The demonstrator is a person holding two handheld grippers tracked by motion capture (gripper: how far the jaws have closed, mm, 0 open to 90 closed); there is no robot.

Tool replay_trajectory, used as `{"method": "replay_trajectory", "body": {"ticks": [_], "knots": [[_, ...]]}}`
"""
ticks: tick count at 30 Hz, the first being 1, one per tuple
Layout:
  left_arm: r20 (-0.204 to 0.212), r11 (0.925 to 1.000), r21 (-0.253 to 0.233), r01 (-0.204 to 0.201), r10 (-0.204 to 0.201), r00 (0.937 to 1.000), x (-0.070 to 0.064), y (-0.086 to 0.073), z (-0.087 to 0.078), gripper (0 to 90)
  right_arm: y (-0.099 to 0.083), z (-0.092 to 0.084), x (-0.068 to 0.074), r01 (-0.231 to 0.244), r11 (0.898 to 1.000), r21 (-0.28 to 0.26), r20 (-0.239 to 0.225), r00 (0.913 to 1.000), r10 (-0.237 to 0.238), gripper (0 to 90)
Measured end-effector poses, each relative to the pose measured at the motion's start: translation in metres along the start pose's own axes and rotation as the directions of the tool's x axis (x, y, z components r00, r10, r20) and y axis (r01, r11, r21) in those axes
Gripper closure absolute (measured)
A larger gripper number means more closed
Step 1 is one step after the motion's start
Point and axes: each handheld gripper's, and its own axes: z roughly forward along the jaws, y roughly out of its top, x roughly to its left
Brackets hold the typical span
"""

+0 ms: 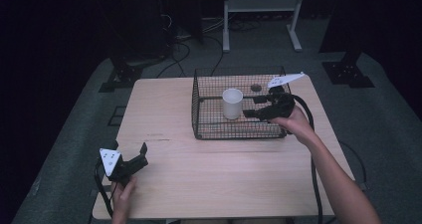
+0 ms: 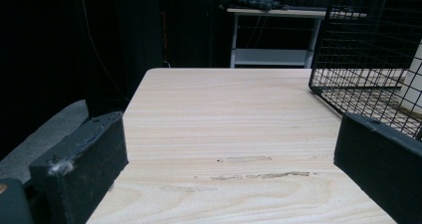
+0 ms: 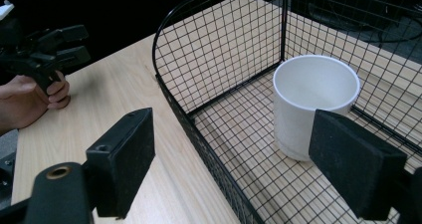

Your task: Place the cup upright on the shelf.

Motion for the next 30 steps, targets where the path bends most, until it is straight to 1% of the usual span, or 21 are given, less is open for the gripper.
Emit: {"method": "replay_trajectory", "body": {"ticks": [3,12,19,21,23,27,30], "knots": [[0.001,1.0,0.0,0.0,0.0,1.0,0.0,0.0,0.0,0.0,-0.005,-0.005,0.002,0.006,1.0,-0.002,0.001,1.0,-0.006,17.4],[0.001,1.0,-0.002,-0.001,0.001,1.0,0.0,0.0,0.0,0.0,-0.026,-0.019,0.008,0.011,1.0,-0.02,-0.018,0.9998,-0.012,17.4],[0.001,1.0,0.0,-0.003,0.003,1.0,-0.001,0.0,0.0,0.0,-0.042,-0.03,0.009,0.005,1.0,-0.026,-0.012,0.9999,-0.005,17.5],[0.0,1.0,-0.001,-0.002,0.002,1.0,-0.001,0.0,0.0,0.0,-0.045,-0.033,0.01,0.013,1.0,-0.027,-0.003,0.9999,-0.013,17.5],[0.001,1.0,-0.001,-0.002,0.002,1.0,0.0,0.0,0.0,0.0,-0.048,-0.035,0.011,0.007,0.999,-0.031,-0.006,1.0,-0.007,17.5],[0.001,1.0,-0.001,-0.003,0.003,1.0,-0.001,0.0,0.0,0.0,-0.056,-0.04,0.013,0.004,0.999,-0.043,-0.005,1.0,-0.005,17.5],[0.001,1.0,0.0,-0.005,0.005,1.0,-0.001,0.0,0.0,0.0,-0.064,-0.043,0.016,0.005,0.999,-0.04,-0.001,1.0,-0.005,17.5]]}}
